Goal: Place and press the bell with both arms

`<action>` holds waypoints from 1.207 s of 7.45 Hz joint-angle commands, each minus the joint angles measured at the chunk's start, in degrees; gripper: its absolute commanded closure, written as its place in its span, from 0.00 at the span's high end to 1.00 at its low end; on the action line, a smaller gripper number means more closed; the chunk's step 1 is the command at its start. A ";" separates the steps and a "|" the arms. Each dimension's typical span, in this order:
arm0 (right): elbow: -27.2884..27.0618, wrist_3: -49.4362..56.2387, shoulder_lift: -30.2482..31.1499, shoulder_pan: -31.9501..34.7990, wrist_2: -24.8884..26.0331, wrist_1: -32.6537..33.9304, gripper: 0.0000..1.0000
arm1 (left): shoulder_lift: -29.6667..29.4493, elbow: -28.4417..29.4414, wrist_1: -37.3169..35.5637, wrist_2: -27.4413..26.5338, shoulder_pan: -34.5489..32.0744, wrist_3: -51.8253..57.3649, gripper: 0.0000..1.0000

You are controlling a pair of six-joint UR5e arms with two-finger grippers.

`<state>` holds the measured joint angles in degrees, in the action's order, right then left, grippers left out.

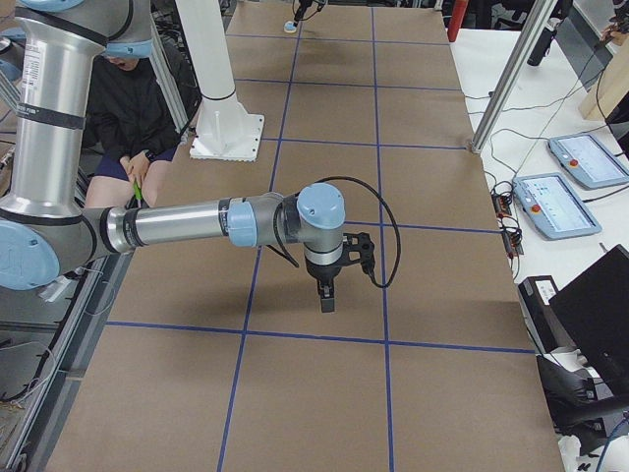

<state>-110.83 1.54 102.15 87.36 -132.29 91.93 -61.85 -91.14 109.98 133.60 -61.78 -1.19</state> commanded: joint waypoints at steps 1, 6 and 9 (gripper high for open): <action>0.00 0.04 -0.02 0.00 0.01 0.00 1.00 | 0.32 1.31 -0.03 2.17 2.10 -0.04 1.00; 0.09 -0.04 0.07 0.00 0.10 0.00 1.00 | -2.48 4.73 -0.11 2.89 4.12 -0.13 1.00; 0.09 -0.04 0.07 0.00 0.10 0.00 1.00 | -2.75 5.18 -0.29 2.89 6.49 -2.40 1.00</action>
<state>-110.74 1.50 102.19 87.36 -132.19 91.93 -64.49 -86.09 109.72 136.49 -56.47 -2.29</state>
